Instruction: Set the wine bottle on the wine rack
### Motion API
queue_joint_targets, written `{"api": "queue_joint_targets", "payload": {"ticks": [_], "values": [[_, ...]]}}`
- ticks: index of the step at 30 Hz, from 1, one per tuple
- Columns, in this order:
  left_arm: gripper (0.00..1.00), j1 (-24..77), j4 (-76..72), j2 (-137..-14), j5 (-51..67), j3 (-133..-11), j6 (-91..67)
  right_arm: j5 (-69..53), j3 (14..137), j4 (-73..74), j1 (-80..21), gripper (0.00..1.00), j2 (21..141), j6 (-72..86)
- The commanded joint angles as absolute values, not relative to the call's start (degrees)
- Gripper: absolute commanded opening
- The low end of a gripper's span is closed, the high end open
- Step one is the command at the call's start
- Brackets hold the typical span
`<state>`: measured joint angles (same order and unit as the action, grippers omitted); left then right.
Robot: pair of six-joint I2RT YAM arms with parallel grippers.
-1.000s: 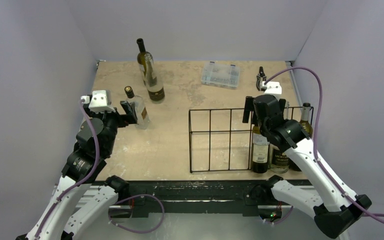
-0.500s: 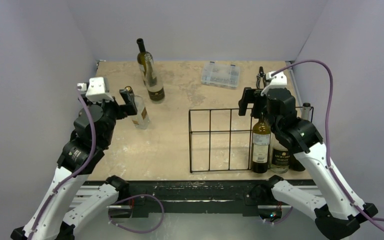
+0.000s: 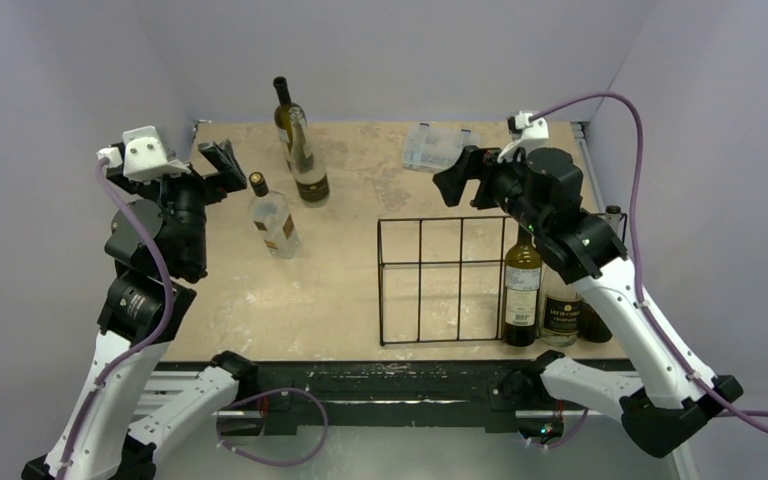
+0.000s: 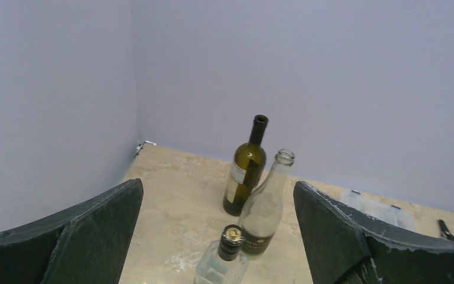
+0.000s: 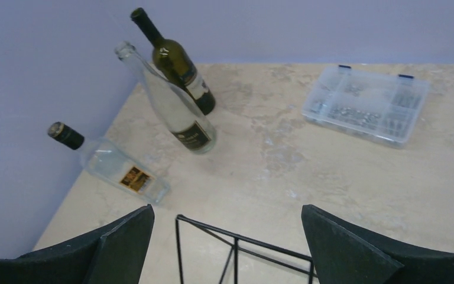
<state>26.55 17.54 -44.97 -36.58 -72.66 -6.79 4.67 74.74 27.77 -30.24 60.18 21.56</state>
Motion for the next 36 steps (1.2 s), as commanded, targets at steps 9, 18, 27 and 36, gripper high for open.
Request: {"api": "queue_joint_targets", "payload": {"ticks": [9, 18, 27, 36], "values": [[1.0, 19.33, 19.5, -47.26, -34.67, -64.05, -21.16, 2.28, 81.46, 17.3, -37.81, 0.99, 69.88, 24.52], [1.0, 19.16, 27.54, -56.34, -40.51, -64.29, -37.02, 5.83, 77.95, 18.06, -38.66, 0.99, 66.76, 22.13], [0.96, 17.72, 30.44, -64.91, -39.82, -66.08, -40.43, 7.85, 74.76, 19.29, -38.65, 0.99, 62.79, 20.14], [0.81, 15.4, 26.81, -70.84, -33.54, -66.63, -37.2, 7.35, 73.31, 19.34, -38.59, 0.99, 62.11, 20.19]]}}
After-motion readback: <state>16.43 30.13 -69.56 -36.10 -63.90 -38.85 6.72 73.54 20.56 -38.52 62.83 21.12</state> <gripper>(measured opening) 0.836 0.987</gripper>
